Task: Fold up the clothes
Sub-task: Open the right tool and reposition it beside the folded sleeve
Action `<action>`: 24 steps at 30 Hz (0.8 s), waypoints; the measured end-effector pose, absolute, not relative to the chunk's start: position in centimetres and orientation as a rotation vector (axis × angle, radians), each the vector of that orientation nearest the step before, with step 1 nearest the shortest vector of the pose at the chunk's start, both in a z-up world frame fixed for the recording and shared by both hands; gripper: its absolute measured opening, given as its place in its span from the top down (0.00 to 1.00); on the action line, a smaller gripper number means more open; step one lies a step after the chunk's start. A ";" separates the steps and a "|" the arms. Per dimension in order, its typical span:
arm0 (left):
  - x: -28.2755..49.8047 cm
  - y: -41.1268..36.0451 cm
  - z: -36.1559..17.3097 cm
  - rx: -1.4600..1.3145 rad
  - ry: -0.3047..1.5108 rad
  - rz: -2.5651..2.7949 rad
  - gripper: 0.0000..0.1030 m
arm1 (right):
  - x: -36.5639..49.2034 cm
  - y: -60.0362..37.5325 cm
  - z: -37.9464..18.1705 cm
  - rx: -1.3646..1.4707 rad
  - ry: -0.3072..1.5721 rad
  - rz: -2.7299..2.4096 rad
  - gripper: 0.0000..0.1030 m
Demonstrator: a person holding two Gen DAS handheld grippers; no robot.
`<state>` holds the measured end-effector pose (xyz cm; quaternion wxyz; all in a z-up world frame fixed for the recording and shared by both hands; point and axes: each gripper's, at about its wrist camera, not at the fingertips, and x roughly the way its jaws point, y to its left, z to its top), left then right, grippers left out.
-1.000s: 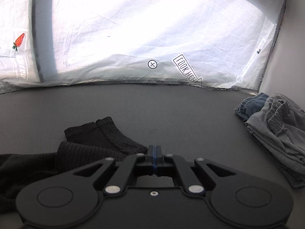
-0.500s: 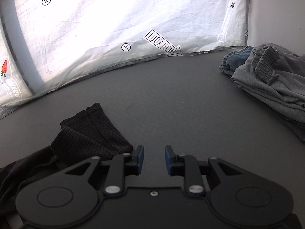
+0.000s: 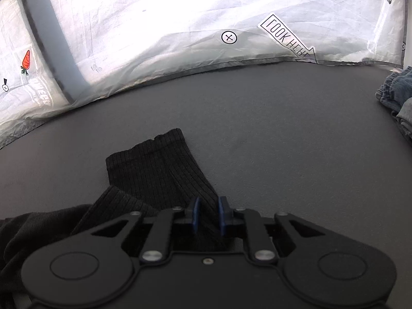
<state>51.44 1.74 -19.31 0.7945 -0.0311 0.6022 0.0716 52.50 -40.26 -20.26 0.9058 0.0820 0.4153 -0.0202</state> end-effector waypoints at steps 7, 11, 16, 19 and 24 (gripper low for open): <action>51.7 1.5 -19.6 -0.065 1.291 0.153 0.00 | 49.1 -41.5 -11.6 0.067 0.506 -0.174 1.00; 51.9 1.6 -19.6 -0.065 1.288 0.154 0.00 | 47.0 -43.2 -8.5 -0.040 0.406 -0.331 1.00; 51.9 1.8 -19.8 -0.065 1.286 0.154 0.00 | 46.8 -46.9 -11.9 0.180 0.600 -0.381 0.92; 52.0 1.9 -19.8 -0.064 1.286 0.153 0.00 | 46.8 -48.4 -15.6 0.413 0.699 -0.330 0.60; 52.3 1.9 -19.5 -0.064 1.295 0.152 0.00 | 49.1 -47.6 -19.7 0.475 0.802 -0.305 0.57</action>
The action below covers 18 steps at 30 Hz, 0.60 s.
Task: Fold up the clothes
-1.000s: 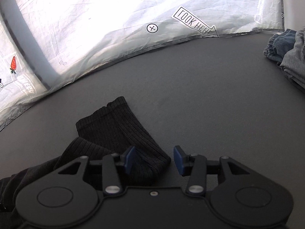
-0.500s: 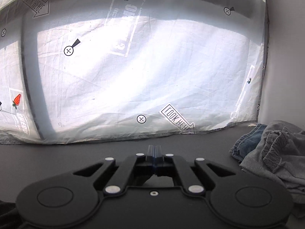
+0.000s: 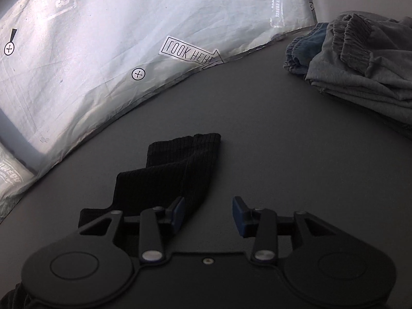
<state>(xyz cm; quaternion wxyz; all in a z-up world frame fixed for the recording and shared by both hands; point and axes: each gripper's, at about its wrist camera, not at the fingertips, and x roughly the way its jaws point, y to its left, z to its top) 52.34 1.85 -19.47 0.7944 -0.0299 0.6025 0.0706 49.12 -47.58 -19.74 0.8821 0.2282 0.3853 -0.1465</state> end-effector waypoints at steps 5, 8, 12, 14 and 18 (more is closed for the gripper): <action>53.0 2.1 -19.8 -0.066 1.303 0.151 0.00 | 51.7 -46.3 -21.4 0.470 0.762 -0.318 0.50; 53.1 2.2 -19.7 -0.067 1.304 0.153 0.00 | 53.4 -45.4 -21.4 0.383 0.768 -0.319 0.66; 53.4 2.3 -19.5 -0.069 1.305 0.154 0.00 | 53.9 -45.1 -19.4 0.325 0.705 -0.279 0.98; 53.5 2.3 -19.5 -0.068 1.303 0.154 0.00 | 53.1 -44.9 -16.6 0.286 0.616 -0.273 0.98; 52.7 1.8 -20.9 -0.067 1.298 0.156 0.00 | 49.9 -44.7 -9.7 0.217 0.412 -0.299 0.98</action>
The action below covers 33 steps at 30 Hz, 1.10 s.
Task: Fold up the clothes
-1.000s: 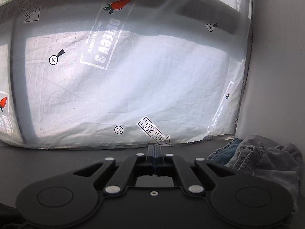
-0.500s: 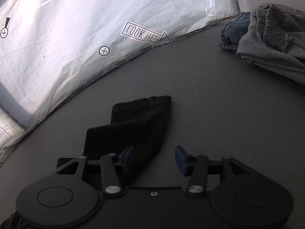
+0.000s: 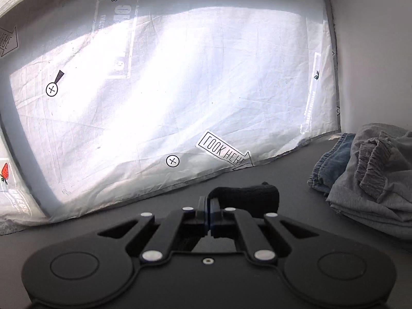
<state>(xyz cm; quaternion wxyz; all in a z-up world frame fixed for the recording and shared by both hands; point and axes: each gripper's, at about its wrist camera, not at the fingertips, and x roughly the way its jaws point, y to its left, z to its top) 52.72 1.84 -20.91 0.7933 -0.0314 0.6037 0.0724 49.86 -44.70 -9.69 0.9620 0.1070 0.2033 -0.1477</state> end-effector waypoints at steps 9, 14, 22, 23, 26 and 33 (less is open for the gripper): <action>52.7 1.8 -21.0 -0.066 1.291 0.156 0.00 | 46.7 -46.1 -15.5 0.089 0.724 -0.486 0.98; 52.8 1.8 -21.1 -0.066 1.295 0.157 0.00 | 43.7 -49.4 -19.1 0.298 0.843 -0.561 0.76; 53.0 1.8 -21.0 -0.070 1.307 0.159 0.00 | 45.7 -50.7 -19.9 0.458 0.817 -0.489 0.57; 53.0 1.8 -21.1 -0.070 1.306 0.160 0.00 | 46.1 -50.6 -20.1 0.466 0.820 -0.484 0.56; 52.9 1.7 -21.1 -0.070 1.306 0.162 0.00 | 47.7 -49.8 -20.4 0.423 0.796 -0.497 0.50; 53.0 1.5 -21.1 -0.073 1.319 0.161 0.00 | 50.3 -48.3 -20.0 0.226 0.851 -0.458 0.97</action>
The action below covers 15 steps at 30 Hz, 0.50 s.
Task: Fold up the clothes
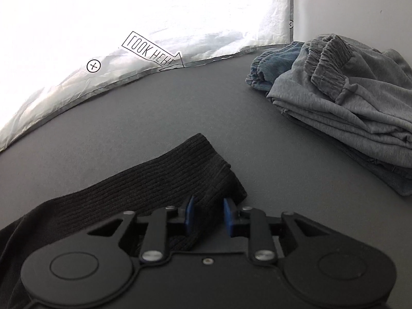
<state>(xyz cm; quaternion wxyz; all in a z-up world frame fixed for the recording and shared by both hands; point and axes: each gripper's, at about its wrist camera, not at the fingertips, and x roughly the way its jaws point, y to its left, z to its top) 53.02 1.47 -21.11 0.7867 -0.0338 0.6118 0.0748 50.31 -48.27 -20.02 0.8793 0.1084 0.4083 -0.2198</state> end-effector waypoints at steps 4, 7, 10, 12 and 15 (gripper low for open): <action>52.9 1.2 -21.1 -0.073 1.319 0.161 0.00 | 48.4 -48.2 -18.8 0.171 0.799 -0.490 0.97; 52.7 1.0 -21.1 -0.073 1.316 0.162 0.00 | 45.8 -49.3 -17.8 0.181 0.753 -0.569 0.97; 52.4 1.7 -21.6 -0.075 1.318 0.162 0.00 | 44.2 -50.4 -18.7 0.186 0.779 -0.612 0.98; 52.3 1.6 -21.6 -0.074 1.322 0.160 0.00 | 43.5 -50.8 -20.0 0.183 0.820 -0.632 0.98; 52.4 2.3 -21.9 -0.069 1.314 0.155 0.00 | 42.6 -50.9 -21.0 0.174 0.821 -0.620 0.96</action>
